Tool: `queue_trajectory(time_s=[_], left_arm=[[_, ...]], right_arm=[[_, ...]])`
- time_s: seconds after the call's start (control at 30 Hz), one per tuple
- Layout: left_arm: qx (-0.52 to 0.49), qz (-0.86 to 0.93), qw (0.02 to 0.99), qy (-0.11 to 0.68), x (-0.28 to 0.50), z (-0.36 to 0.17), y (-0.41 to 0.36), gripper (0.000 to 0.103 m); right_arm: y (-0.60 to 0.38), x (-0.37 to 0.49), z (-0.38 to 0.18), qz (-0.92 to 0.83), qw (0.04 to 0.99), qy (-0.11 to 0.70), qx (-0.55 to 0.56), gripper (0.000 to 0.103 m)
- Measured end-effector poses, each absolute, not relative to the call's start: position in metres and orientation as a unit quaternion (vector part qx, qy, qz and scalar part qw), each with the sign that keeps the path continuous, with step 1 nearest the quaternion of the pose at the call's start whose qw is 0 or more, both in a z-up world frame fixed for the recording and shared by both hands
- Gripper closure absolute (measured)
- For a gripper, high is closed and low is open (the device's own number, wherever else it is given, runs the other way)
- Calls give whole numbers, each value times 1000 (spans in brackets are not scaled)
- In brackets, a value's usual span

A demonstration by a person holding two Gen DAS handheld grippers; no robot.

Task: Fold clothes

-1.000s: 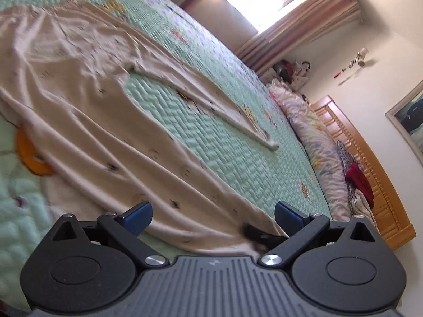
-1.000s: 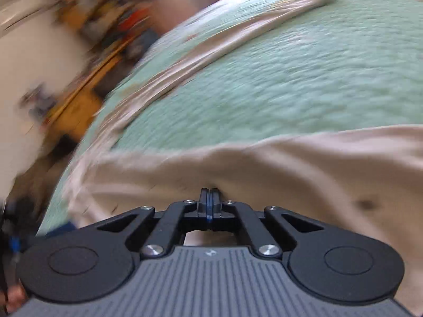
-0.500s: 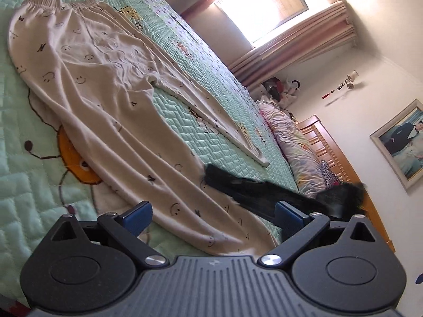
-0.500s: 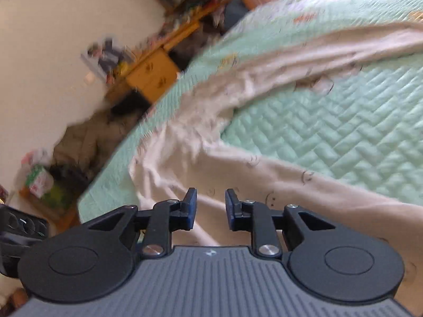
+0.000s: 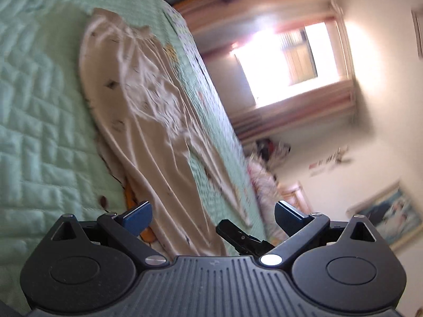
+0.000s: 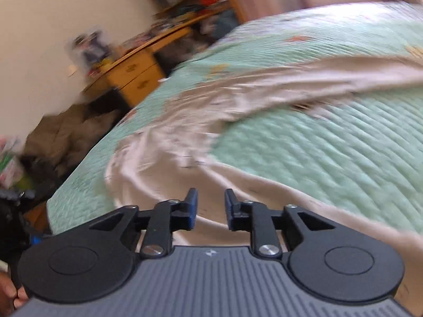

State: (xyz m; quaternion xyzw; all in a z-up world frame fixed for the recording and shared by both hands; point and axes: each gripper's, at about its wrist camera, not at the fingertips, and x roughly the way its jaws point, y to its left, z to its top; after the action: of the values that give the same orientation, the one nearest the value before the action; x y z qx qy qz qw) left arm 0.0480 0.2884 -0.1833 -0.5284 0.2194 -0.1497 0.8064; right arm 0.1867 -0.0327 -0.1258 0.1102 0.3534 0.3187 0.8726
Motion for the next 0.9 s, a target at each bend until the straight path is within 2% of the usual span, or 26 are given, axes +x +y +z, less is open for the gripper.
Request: queue_trajectory(time_s=[0.1, 0.17, 0.2, 0.23, 0.33, 0.4, 0.47, 0.5, 0.57, 0.6, 0.63, 0.7, 0.73, 0.77, 0.83, 0.9], left_arm=[[-529, -150, 807, 215, 45, -183, 294, 4], [-531, -140, 809, 210, 43, -182, 301, 4], [-532, -135, 810, 207, 41, -181, 304, 4], [-534, -127, 811, 202, 39, -181, 309, 4], [-545, -104, 810, 188, 35, -184, 325, 3], [-554, -91, 807, 182, 35, -187, 335, 3], [-563, -87, 804, 172, 35, -188, 342, 3], [-564, -87, 804, 169, 34, -187, 344, 3], [-563, -83, 806, 166, 34, -184, 348, 3], [-562, -81, 806, 164, 34, -182, 350, 3], [-562, -79, 807, 161, 34, -180, 353, 3], [-556, -66, 813, 158, 37, -175, 360, 3], [-552, -59, 817, 157, 39, -172, 364, 3], [-544, -46, 822, 161, 44, -169, 370, 3], [-516, -15, 839, 173, 61, -162, 383, 3], [-491, 6, 852, 180, 78, -156, 395, 3]], right_arm=[[-8, 200, -122, 348, 865, 349, 94, 78], [2, 219, -136, 331, 856, 386, 92, 79], [3, 231, -149, 281, 863, 414, 75, 95], [-2, 230, -149, 264, 868, 411, 85, 103], [-19, 225, -148, 221, 884, 393, 122, 103], [-12, 207, -135, 219, 902, 361, 91, 90], [-4, 198, -129, 259, 894, 355, 93, 84], [0, 194, -127, 280, 888, 352, 95, 77], [5, 198, -134, 294, 878, 368, 86, 74], [-2, 205, -143, 268, 877, 385, 102, 76], [-10, 212, -153, 240, 876, 402, 119, 103], [-30, 215, -156, 212, 873, 405, 169, 103], [-28, 211, -151, 207, 879, 401, 153, 103], [-23, 204, -145, 211, 886, 394, 127, 98], [-19, 188, -137, 241, 885, 383, 108, 69], [-21, 171, -136, 266, 873, 393, 115, 61]])
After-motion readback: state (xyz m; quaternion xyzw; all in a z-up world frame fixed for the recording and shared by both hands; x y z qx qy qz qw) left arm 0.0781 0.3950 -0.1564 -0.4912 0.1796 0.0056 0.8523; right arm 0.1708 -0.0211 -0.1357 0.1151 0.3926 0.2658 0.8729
